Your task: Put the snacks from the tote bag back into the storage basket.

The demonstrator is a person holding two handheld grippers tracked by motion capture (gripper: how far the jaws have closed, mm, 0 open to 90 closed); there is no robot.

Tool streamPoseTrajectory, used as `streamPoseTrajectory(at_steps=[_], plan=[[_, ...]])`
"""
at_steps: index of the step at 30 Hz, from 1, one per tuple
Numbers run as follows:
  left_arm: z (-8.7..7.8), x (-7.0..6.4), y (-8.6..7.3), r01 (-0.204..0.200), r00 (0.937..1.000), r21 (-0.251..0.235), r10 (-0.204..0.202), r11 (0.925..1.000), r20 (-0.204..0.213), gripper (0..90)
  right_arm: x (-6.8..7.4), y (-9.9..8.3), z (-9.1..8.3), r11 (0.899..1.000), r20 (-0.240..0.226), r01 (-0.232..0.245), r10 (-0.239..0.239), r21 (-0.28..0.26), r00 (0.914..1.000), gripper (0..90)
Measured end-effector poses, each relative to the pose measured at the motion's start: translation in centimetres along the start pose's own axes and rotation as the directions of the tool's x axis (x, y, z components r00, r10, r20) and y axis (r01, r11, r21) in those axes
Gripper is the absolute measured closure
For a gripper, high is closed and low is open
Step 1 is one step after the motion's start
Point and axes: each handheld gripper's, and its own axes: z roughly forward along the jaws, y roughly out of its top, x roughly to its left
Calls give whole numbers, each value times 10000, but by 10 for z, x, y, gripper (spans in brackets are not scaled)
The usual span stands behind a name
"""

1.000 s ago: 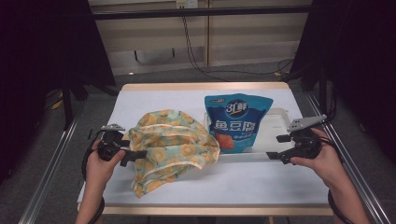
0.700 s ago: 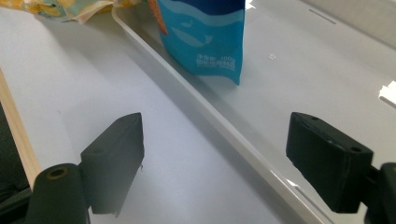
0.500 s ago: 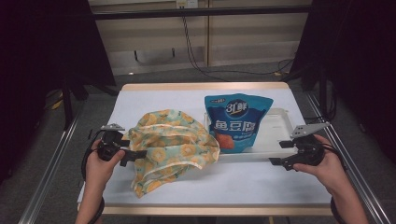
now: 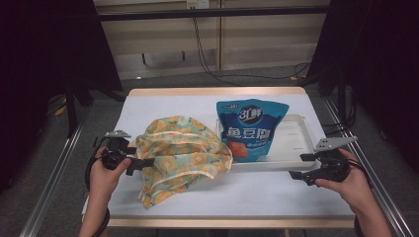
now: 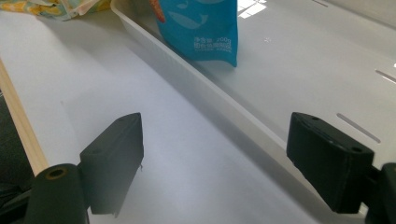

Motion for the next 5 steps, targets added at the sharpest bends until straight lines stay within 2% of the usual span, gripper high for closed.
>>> streamPoseTrajectory(at_steps=[5], plan=[[-1, 0, 0, 61, 10000, -154, -62, 9999, -41, 29, 0, -4, 4, 9999, -109, -118, 118, 14, 9999, 187]])
